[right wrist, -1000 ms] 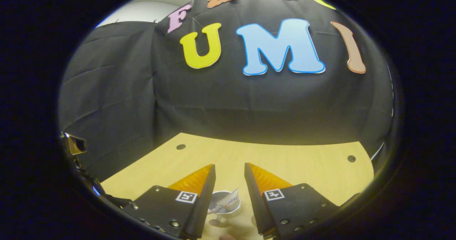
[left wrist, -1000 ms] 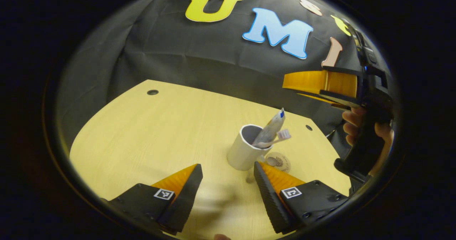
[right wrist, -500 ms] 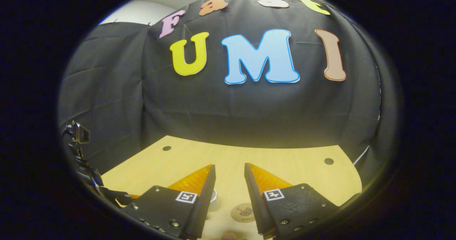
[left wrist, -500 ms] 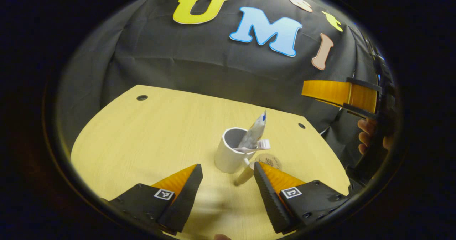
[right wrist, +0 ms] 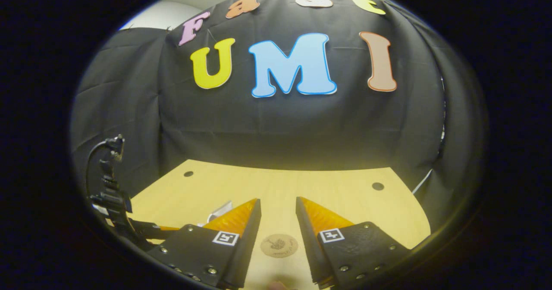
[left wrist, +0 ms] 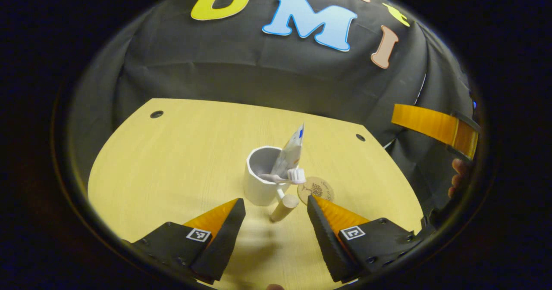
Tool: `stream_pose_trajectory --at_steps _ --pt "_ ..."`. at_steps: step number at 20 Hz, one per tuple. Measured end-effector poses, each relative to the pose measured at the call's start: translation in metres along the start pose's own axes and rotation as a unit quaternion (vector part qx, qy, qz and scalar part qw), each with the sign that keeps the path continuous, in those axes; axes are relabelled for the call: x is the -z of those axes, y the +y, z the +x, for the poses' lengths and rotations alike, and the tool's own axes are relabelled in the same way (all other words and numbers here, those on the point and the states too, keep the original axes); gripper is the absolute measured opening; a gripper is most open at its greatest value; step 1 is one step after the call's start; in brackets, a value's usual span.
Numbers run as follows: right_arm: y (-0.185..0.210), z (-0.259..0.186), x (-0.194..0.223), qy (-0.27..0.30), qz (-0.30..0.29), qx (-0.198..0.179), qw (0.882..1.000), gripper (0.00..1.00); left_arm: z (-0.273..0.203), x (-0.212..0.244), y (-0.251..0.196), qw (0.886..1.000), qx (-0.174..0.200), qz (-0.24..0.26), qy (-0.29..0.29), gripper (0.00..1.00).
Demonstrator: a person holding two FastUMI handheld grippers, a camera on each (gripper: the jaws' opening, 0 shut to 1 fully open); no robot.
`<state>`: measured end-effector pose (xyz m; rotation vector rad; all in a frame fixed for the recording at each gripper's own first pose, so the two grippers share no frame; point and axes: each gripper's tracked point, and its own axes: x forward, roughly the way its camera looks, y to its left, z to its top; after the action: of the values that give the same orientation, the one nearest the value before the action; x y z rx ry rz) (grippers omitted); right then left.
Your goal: Put the toothbrush and toothpaste on the desktop into the cup, then pick up the cup and place it on the coaster on the desktop.
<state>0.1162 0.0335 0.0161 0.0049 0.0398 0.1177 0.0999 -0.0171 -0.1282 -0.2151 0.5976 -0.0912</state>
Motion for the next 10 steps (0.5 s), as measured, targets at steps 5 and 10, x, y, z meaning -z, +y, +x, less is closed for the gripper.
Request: stream_pose_trajectory --at_steps 5,10 --pt "-0.03 -0.02 0.023 0.027 -0.008 0.034 0.999 0.53 0.017 0.003 -0.003 0.999 -0.007 -0.018 0.042 0.93" --pt "-0.055 -0.038 0.048 0.051 -0.01 0.064 0.997 0.53 0.03 0.01 -0.002 0.996 -0.019 -0.04 0.08 0.93"
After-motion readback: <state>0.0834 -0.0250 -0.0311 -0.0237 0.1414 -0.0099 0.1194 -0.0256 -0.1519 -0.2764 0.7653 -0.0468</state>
